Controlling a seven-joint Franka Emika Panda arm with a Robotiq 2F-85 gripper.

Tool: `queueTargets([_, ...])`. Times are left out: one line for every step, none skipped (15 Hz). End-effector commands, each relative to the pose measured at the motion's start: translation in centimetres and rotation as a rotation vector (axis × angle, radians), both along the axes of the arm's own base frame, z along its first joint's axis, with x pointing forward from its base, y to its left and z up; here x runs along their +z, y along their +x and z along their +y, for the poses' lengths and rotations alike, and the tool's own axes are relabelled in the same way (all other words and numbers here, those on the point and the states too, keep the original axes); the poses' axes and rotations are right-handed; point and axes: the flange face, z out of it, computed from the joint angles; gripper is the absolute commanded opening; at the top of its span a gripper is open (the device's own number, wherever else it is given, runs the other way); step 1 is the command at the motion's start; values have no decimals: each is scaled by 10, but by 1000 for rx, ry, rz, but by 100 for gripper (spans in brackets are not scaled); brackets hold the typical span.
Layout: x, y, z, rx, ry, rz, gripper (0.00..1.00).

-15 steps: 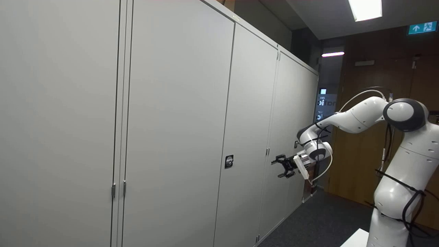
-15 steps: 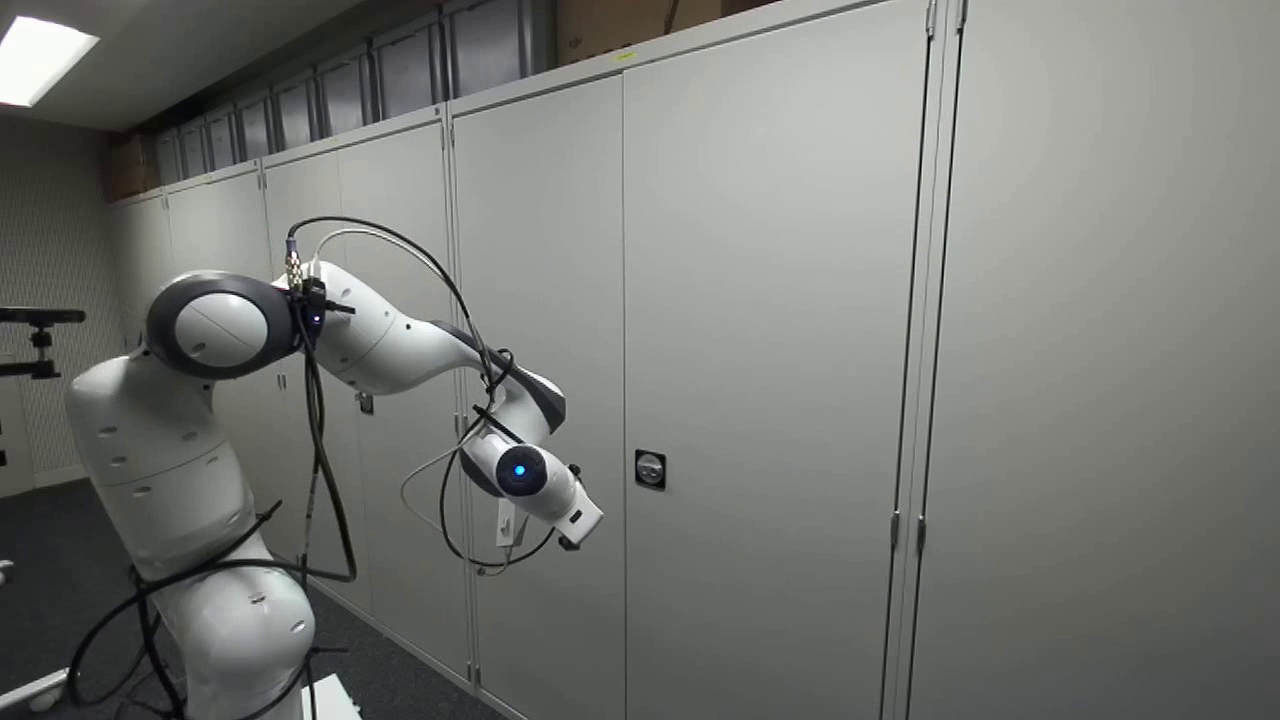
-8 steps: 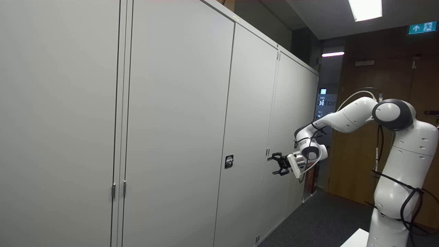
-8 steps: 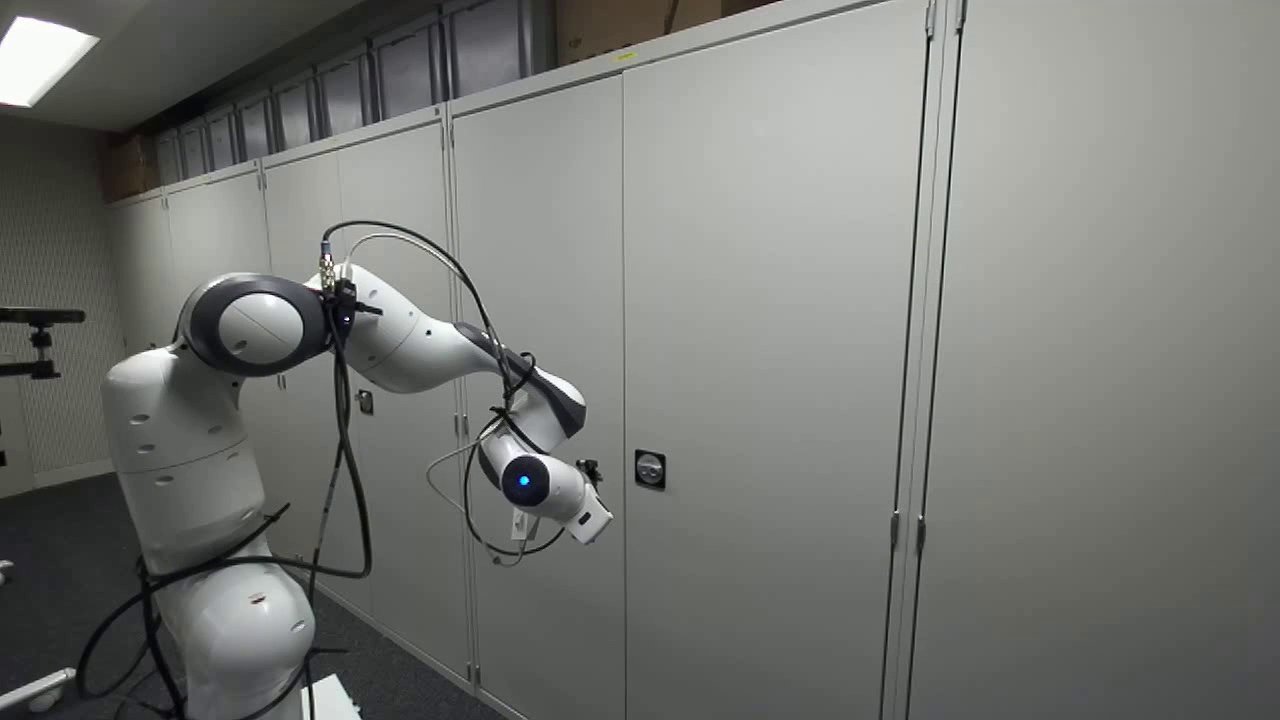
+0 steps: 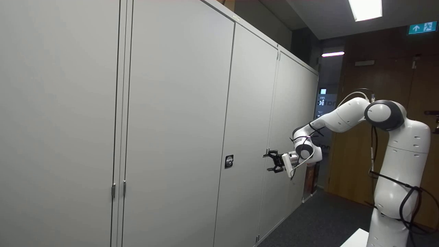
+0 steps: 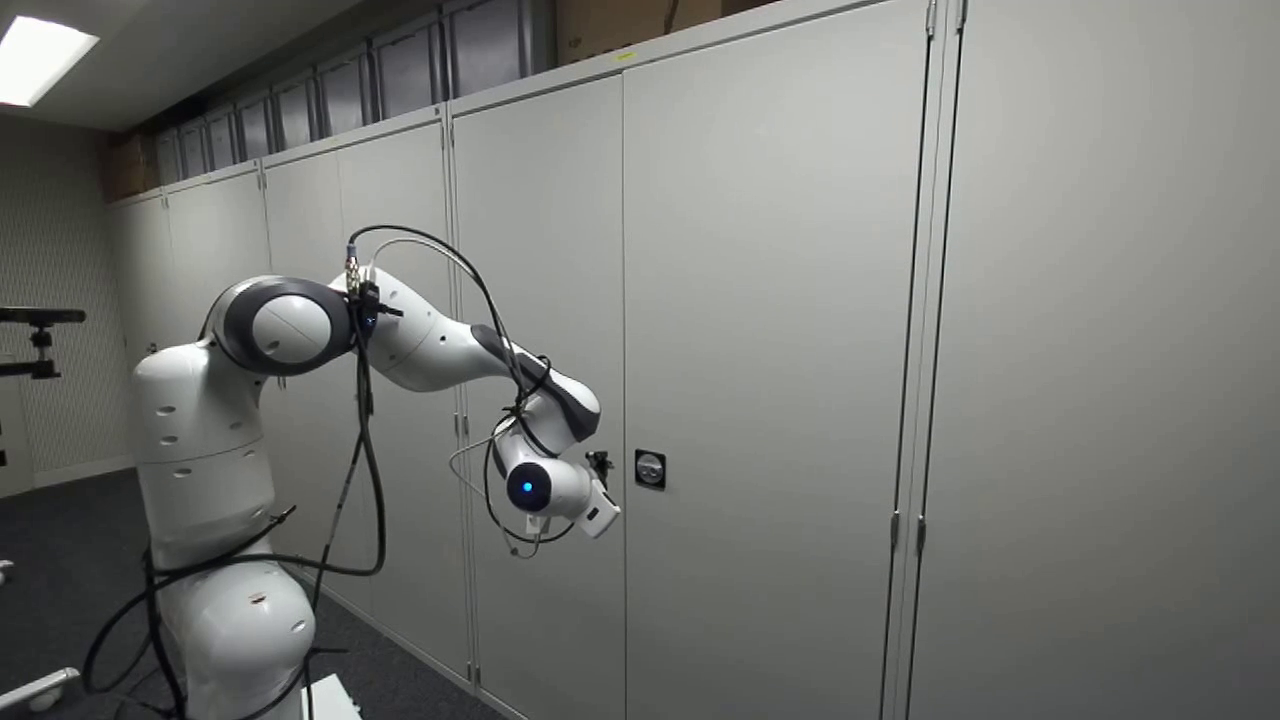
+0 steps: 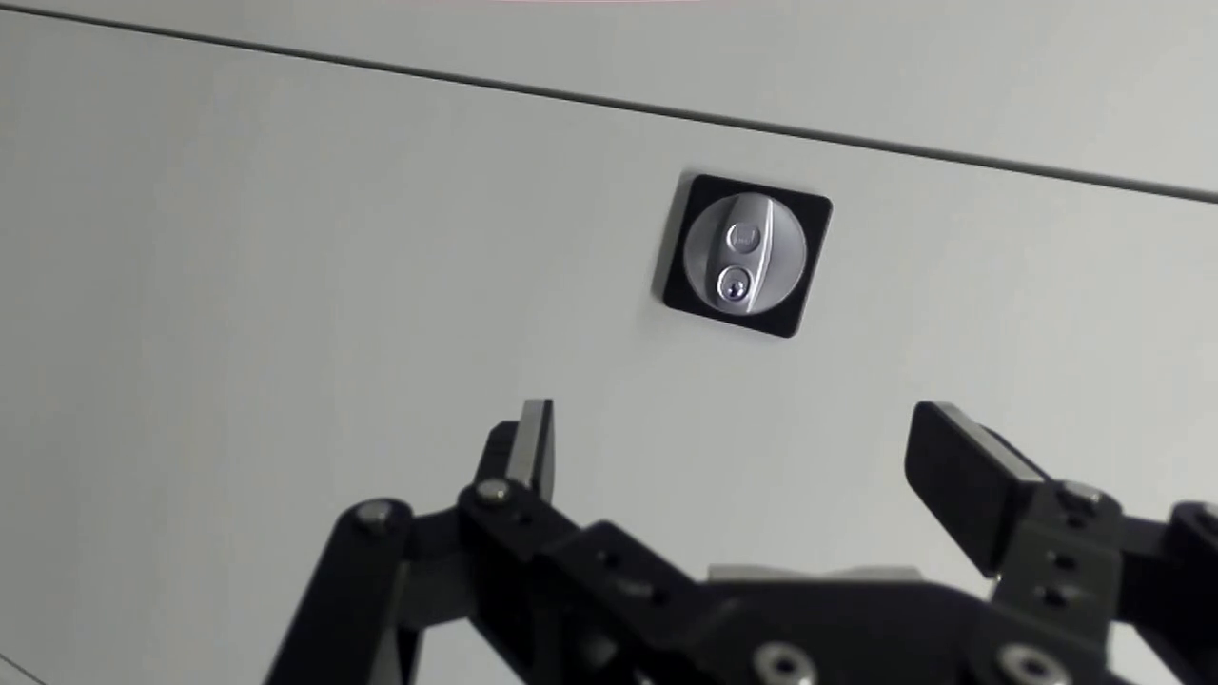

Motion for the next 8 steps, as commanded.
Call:
queueTargets([-1,13,7,8,1,-63,100])
queueTargets([-2,15,9,9,1,-70,100])
queueTargets([-4,17,11,10,3,-75,100])
queueTargets([-7,20,13,11,3,-79,100])
queueTargets([-10,23,15,13,3,-84,100])
queueTargets([-13,27,18,15,7,-83,100])
queueTargets([-16,30,20,15,12,-84,100])
queueTargets([-17,34,21,15,17,-85,100])
